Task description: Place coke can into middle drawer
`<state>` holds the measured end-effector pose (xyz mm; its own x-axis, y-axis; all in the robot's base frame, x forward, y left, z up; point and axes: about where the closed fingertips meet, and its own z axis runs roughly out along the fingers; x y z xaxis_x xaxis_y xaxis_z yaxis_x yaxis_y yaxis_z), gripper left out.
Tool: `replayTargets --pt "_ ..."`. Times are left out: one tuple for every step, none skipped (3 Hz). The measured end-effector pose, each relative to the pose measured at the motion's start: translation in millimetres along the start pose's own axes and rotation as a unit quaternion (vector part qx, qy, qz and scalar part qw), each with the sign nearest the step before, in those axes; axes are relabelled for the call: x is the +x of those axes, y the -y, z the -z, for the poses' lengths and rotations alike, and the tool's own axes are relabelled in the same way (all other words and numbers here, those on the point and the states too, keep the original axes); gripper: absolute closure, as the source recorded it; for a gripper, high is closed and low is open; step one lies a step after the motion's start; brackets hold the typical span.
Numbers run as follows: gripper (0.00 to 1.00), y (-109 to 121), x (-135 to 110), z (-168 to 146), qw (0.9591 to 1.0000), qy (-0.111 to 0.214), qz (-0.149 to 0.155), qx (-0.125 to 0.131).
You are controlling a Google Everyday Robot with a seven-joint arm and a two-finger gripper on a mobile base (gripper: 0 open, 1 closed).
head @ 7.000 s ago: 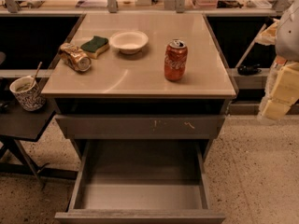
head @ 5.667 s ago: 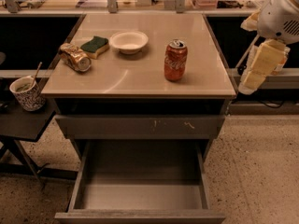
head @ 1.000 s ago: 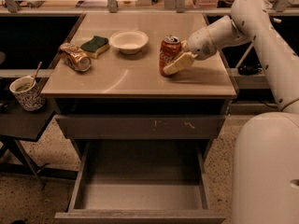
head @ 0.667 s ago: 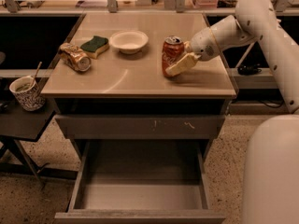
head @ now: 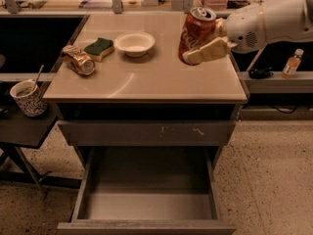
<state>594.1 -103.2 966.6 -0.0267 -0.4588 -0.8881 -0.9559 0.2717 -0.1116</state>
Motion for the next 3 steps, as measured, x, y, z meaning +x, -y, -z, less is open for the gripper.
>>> replayTargets --pt "1.0 -69.9 -20.1 20.4 0.9995 0.027 -0.018 -0.003" --pt "1.0 -88.9 18.1 30.5 0.9985 0.012 -0.054 -0.001" --pt "1.0 -88.0 24.0 19.3 0.9988 0.019 -0.044 0.009"
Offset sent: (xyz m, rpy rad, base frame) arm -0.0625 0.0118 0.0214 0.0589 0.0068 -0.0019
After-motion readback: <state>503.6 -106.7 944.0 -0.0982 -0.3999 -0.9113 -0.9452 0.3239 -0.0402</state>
